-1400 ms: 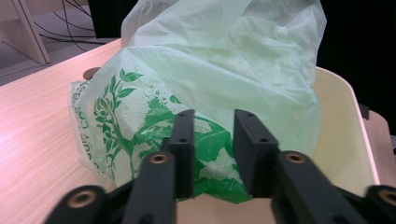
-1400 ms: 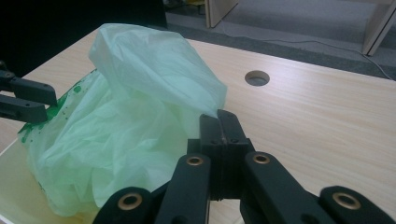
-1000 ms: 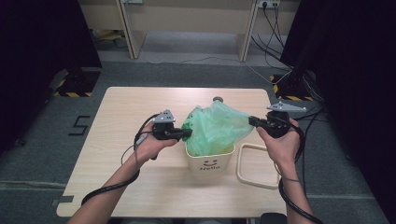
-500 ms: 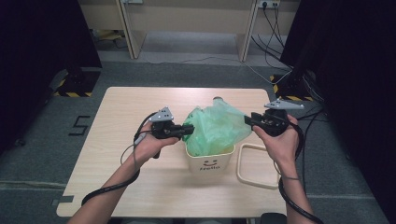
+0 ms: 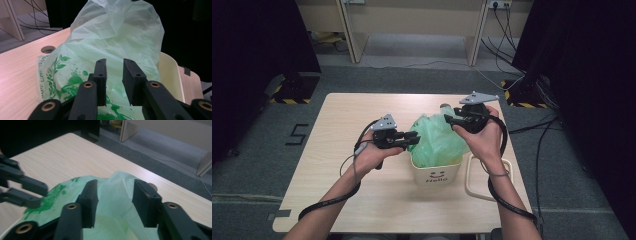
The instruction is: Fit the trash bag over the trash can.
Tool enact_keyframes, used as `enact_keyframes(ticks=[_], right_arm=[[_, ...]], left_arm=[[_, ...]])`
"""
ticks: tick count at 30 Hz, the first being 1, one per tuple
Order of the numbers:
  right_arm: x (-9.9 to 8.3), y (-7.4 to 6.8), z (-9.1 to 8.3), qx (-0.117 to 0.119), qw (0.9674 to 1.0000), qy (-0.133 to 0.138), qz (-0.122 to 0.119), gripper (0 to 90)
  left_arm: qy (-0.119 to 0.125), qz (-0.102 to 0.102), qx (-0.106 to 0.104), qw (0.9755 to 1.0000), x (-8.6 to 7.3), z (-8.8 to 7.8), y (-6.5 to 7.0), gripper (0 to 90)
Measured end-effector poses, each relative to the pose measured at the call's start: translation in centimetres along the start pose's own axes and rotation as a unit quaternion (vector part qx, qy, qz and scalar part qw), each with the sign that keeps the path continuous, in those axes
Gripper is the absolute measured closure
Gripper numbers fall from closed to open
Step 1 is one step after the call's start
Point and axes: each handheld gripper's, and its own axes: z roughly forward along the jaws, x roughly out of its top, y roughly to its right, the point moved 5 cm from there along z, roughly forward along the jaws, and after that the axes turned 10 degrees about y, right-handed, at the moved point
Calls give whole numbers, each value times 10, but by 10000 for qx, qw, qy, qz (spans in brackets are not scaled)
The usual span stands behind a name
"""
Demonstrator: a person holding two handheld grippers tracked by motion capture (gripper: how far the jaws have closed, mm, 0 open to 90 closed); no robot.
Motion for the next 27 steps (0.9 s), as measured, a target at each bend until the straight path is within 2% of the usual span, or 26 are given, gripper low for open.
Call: enact_keyframes(ticks=[4,11,14,16,18,21,24,27], right_arm=[[-3,5,16,-185,9995,-243,-77,495],[-20,13,34,-408,9958,-815,53,537],[-26,14,36,-389,9942,-995,116,577],[-29,15,36,-357,9935,-1078,111,636],[-32,16,37,-312,9924,-1177,160,649],[-30,15,37,-225,9937,-1092,130,606],[-21,9,37,-131,9962,-864,49,556],[-12,2,39,-26,9972,-747,-59,537]], left_arm=[[18,1,50,10000,1,-1,-2,686],[23,-21,85,10000,0,-2,-3,665],[24,-22,87,10000,0,-2,-4,663],[23,-21,84,10000,0,-1,-4,663],[10,-4,78,10000,0,-1,-4,661],[10,-2,81,10000,0,-1,-4,659],[10,-4,86,10000,0,0,-4,654],[16,-3,96,10000,0,-1,-4,648]])
